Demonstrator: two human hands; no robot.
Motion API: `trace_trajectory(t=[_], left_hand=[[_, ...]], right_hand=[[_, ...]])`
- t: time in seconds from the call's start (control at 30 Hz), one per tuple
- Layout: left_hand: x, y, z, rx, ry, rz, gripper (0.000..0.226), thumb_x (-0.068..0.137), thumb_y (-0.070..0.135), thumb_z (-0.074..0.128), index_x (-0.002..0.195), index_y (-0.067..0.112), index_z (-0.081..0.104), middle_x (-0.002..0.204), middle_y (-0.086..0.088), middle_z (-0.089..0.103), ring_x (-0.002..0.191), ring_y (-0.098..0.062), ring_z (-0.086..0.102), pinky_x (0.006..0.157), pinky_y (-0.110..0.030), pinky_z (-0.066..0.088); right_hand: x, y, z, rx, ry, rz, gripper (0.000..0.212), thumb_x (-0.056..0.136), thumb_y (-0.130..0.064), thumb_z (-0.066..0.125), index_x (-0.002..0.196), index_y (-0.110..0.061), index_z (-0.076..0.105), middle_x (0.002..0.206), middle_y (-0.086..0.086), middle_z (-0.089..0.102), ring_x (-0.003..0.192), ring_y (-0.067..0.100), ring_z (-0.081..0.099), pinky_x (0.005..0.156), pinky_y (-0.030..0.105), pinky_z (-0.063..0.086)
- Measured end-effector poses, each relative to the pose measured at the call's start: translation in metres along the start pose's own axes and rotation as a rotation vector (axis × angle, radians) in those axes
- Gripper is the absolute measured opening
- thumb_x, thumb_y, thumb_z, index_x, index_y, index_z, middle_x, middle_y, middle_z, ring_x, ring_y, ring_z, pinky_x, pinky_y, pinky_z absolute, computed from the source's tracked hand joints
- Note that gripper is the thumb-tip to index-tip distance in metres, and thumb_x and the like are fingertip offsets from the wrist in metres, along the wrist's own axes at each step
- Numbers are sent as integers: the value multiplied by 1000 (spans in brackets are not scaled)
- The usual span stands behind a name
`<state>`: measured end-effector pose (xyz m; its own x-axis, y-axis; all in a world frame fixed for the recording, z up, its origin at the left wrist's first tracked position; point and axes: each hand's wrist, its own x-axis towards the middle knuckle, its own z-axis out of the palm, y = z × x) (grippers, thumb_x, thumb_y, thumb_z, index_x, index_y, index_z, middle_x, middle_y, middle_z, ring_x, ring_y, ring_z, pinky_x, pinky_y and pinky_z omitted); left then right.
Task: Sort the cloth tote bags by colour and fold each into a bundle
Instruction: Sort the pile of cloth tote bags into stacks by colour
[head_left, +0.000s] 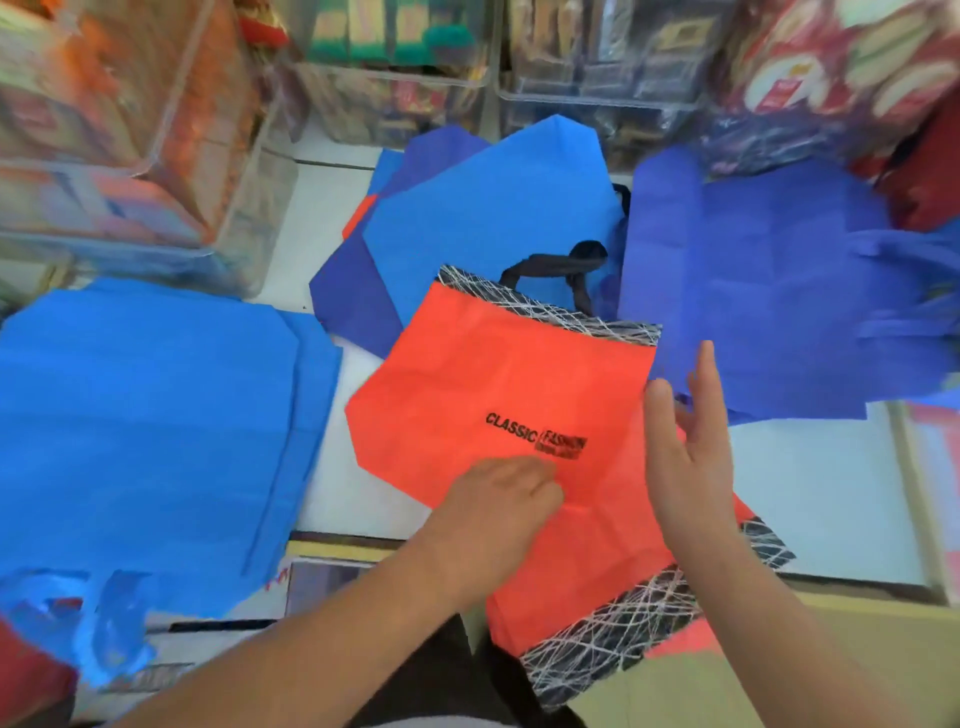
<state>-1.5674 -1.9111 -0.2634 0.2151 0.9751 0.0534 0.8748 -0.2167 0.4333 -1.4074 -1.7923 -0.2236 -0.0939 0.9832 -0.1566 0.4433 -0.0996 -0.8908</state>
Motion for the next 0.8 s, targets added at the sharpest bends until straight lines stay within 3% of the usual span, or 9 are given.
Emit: trace_trajectory(t=[0.07, 0.13, 0.17, 0.3, 0.37, 0.43, 0.53, 0.7, 0.8], left_hand=[[-14, 37, 29, 9, -95, 88, 27, 78, 14, 64, 100, 18, 49, 121, -8, 67, 113, -27, 63, 87, -39, 55], [-18, 63, 48, -39, -192, 136, 19, 85, 18, 61, 102, 19, 53, 122, -4, 66, 118, -25, 59, 91, -42, 53], [-16, 73, 53, -81, -232, 145, 12, 91, 24, 57, 102, 19, 57, 120, -4, 65, 119, -26, 56, 93, -45, 51], [-16, 83, 48, -168, -338, 17, 52, 95, 63, 41, 123, 28, 66, 146, -2, 55, 141, -23, 41, 118, -47, 30], [-19, 60, 44, -180, -134, -126, 50, 95, 60, 47, 120, 23, 69, 138, -5, 62, 132, -24, 54, 112, -43, 40], [-21, 20, 38, -101, -25, -431, 53, 94, 56, 47, 125, 17, 65, 131, -12, 64, 124, -32, 58, 103, -45, 49], [-26, -15, 24, -130, -89, -858, 57, 90, 51, 54, 135, 15, 53, 127, -13, 61, 117, -37, 58, 94, -43, 50], [-28, -10, 20, -407, 76, -979, 46, 93, 34, 68, 134, 18, 56, 110, -5, 68, 103, -28, 64, 82, -33, 47], [-41, -6, 25, -370, 69, -1023, 18, 96, 35, 60, 101, 19, 65, 85, 3, 65, 88, -26, 64, 72, -32, 44]], right_hand=[[-10, 19, -28, -273, 86, -130, 63, 96, -38, 65, 153, -41, 38, 163, 11, 26, 151, 23, 26, 120, 42, 26], [-20, 54, -48, -537, 31, -211, 58, 90, -36, 71, 145, -27, 54, 162, 24, 21, 150, 40, 21, 120, 51, 23], [-24, 73, -55, -633, -37, -199, 57, 86, -41, 69, 139, -24, 60, 159, 27, 27, 147, 46, 25, 119, 56, 25], [-43, 139, -79, -825, -244, 60, 79, 72, -73, 44, 134, -28, 63, 150, 19, 44, 142, 45, 33, 115, 60, 32], [-49, 156, -90, -841, -282, 136, 79, 72, -75, 46, 140, -35, 56, 152, 16, 39, 144, 41, 29, 118, 55, 29], [-51, 163, -95, -804, -275, 144, 72, 78, -65, 60, 142, -35, 53, 152, 16, 38, 144, 39, 27, 119, 53, 27], [-54, 162, -95, -736, -250, 173, 74, 76, -63, 60, 141, -29, 55, 147, 17, 41, 141, 38, 30, 119, 50, 28], [-54, 143, -91, -786, -269, 221, 72, 84, -65, 61, 150, -43, 40, 163, 3, 28, 149, 24, 25, 119, 53, 22], [-47, 130, -92, -828, -273, 122, 73, 89, -62, 59, 153, -53, 25, 169, -12, 9, 153, 19, 23, 119, 60, 10]])
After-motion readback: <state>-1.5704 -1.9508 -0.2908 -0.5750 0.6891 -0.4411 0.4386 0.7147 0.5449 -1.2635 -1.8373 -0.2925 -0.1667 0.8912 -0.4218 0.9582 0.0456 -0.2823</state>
